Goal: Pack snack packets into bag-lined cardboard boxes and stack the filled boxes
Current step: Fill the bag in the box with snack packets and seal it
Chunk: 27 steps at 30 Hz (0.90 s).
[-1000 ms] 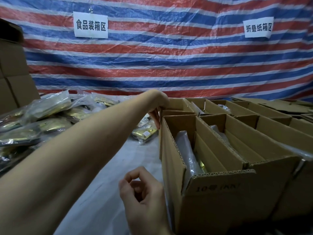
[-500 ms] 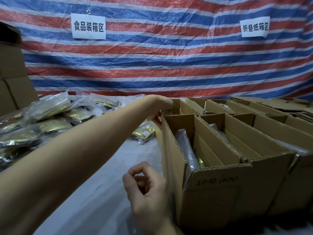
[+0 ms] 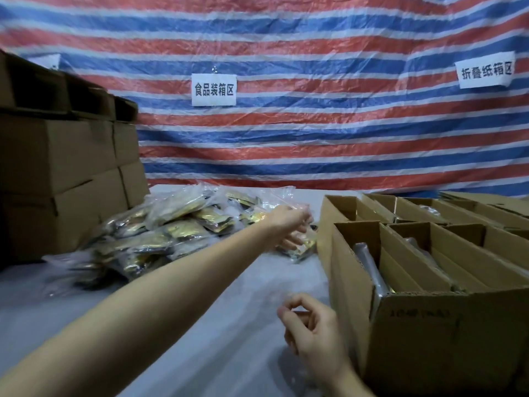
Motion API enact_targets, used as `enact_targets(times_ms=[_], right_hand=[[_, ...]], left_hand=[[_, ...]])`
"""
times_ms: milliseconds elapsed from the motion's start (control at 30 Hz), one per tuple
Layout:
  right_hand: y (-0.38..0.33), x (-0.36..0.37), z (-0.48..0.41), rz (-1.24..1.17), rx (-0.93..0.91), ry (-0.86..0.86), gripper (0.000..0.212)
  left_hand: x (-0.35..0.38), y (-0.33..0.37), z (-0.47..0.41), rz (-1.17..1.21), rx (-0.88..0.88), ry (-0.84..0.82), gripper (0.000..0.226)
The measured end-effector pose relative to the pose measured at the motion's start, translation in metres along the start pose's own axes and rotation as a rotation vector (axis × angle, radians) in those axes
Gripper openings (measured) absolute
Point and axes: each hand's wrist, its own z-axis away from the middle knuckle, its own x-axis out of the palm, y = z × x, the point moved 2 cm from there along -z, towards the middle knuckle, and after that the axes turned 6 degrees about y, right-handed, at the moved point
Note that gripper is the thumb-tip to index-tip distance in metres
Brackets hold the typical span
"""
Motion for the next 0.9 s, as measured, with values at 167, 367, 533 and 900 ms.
enact_targets(times_ms=[167,367,533,900], right_hand=[[-0.012,0.028,-0.006,0.007,-0.008,0.027,0.024],[-0.049,0.115,-0.021,-0.078,-0.114,-0.026,0.024],[-0.068,0.19,-0.023,-0.173,-0.136,-0.076,0.027],[-0.099,0.259,-0.01,-0.221,-0.165,-0.173,0.034]], left_hand=[[-0.086,-0.037,0.058,-0.317,0.263,0.204,0.017],[-0.194,-0.076,0.155,-0.643,0.333,0.393,0.011],[-0.287,-0.1,0.212,-1.106,0.3,0.638,0.019],[-0.48,-0.091,0.244,-1.38,-0.129,1.193,0.129]])
